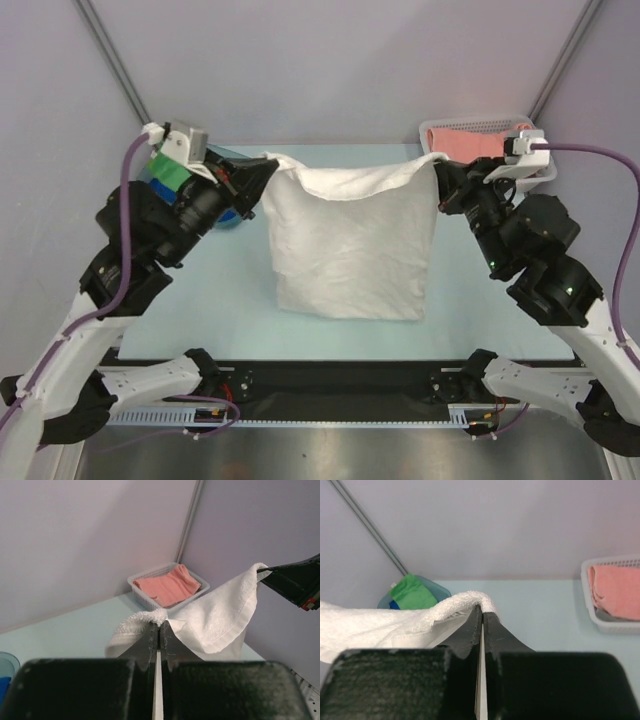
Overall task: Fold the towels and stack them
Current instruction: Flatten out the crumpled towel
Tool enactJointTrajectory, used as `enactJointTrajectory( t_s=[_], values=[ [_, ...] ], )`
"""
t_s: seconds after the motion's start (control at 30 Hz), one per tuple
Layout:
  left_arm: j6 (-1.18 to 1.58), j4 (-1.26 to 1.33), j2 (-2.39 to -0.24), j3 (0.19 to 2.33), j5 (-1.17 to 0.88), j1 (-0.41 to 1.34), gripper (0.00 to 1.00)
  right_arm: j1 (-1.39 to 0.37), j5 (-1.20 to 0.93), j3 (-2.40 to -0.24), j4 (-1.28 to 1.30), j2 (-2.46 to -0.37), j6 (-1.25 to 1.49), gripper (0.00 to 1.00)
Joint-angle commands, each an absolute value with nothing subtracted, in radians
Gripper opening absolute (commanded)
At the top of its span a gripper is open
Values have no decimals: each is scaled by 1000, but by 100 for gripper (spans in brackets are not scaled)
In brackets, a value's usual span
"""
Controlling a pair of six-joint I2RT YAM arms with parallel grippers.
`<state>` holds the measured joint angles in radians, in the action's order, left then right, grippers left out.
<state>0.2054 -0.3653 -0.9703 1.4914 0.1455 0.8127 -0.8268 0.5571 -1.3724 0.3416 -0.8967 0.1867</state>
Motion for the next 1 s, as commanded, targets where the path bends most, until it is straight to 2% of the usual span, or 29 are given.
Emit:
enactJointTrajectory(
  t_s=[0.0, 0.23, 0.53, 0.77, 0.97],
  values=[
    [126, -402, -962, 1606, 114, 825, 0, -828, 574, -1479, 319, -900, 69, 0],
    [95, -359, -971, 1811, 38, 827, 0, -828, 505, -1632, 278, -917, 23, 0],
    [68, -367, -1084, 2048, -26, 827, 0, -828, 382, -1841, 252, -1011, 3, 0],
    [48, -370, -1126, 2089, -3, 827, 0, -828, 348, -1888, 224, -1057, -23, 0],
    [3, -382, -1196, 2108, 176, 819, 0, -828, 393, -1884, 187, -1121, -58, 0]
  ],
)
